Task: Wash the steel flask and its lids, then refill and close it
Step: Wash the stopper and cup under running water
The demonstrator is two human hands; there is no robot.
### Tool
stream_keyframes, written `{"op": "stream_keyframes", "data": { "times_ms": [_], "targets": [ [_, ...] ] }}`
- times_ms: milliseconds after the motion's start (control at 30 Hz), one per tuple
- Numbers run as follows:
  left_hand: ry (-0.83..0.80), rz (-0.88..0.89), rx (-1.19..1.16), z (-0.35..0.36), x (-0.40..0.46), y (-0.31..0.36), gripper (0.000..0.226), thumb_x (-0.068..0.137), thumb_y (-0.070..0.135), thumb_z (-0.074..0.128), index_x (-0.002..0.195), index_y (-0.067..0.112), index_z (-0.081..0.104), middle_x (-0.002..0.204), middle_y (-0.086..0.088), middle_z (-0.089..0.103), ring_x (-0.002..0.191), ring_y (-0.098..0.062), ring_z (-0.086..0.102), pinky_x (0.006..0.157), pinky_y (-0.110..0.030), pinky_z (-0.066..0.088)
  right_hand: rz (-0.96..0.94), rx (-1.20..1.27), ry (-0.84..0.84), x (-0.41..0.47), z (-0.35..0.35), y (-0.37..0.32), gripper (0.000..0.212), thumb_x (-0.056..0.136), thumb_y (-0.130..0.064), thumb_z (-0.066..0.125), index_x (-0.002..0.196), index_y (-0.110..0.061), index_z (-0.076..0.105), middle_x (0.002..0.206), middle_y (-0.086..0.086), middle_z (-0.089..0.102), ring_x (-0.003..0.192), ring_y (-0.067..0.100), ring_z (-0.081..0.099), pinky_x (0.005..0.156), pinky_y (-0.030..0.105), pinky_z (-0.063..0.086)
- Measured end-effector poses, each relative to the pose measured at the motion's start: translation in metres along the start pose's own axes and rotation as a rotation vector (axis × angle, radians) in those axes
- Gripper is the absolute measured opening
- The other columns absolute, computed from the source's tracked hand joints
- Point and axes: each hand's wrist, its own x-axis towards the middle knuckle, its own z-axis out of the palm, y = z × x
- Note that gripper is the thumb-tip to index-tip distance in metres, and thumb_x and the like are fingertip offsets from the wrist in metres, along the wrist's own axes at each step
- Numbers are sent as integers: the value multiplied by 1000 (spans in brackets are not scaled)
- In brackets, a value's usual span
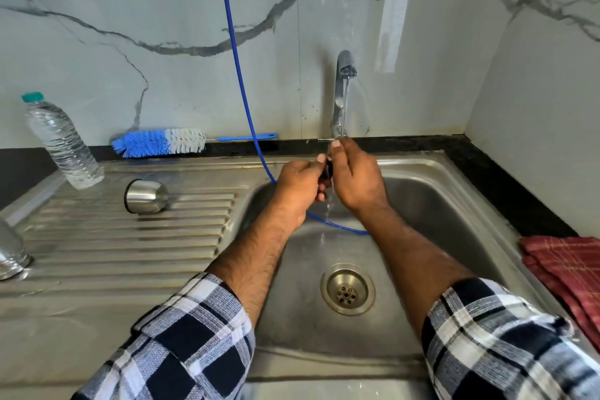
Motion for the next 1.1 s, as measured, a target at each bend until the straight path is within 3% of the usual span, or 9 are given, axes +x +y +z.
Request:
{"op": "stream_keyframes", "data": {
  "times_ms": [167,300,400,533,600,733,900,1000,1100],
  "targets": [
    [67,433,591,0,1,-7,25,103,39,63,94,16,71,77,6,69,67,-14,63,64,-29,55,558,235,-106,13,-12,-15,51,103,-46,41,82,-11,70,68,10,71,53,23,57,52,32,42],
    [29,650,718,-8,-1,-1,19,104,32,65,103,14,71,84,8,68,75,-10,63,66,-24,52,910,688,-437,14,-35,-16,52,104,-55,38,89,-13,65,64,12,60,43,13,29,38,18,22],
    [92,402,543,-8,7,-6,28,105,38,62,89,16,68,76,0,69,63,-18,62,61,-33,54,777,583,-416,13,-38,-15,60,105,-65,39,96,-13,68,76,15,68,47,14,36,41,20,26],
    [29,-93,-28,-9,9,1,33,108,30,59,89,5,70,65,-8,59,47,-13,46,44,-24,40,48,151,-119,5,-18,-4,33,111,-45,49,100,-18,64,80,0,67,67,15,62,60,33,50],
    [-35,-115,-120,-6,4,4,33,109,28,59,86,7,69,62,-6,58,48,-12,46,43,-24,38,-66,17,-77,1,-8,2,38,112,-46,41,95,-17,60,72,-1,64,66,19,63,61,36,52],
    [14,222,221,1,3,-4,32,107,30,60,82,12,68,57,4,61,50,-13,52,52,-32,49,150,-1,4,6,-11,-10,49,109,-45,40,76,-16,62,63,3,63,61,24,60,58,34,43],
    [10,516,644,-8,7,-8,32,98,48,57,92,19,68,81,1,71,75,-22,68,68,-33,55,899,572,-441,10,-33,-18,66,103,-61,38,66,-14,67,55,4,47,41,14,27,41,18,20],
    [70,419,584,-5,4,-4,33,106,41,58,83,18,66,75,-2,71,65,-22,65,63,-35,54,937,685,-531,10,-36,-14,75,102,-73,34,76,-14,73,58,6,52,42,13,30,38,17,21],
    [132,90,220,-6,6,0,36,108,33,58,80,13,66,62,-3,62,44,-15,49,49,-27,44,570,372,-324,7,-24,-14,64,103,-74,37,108,-20,71,85,11,75,55,18,59,49,25,42]
  ]
}}
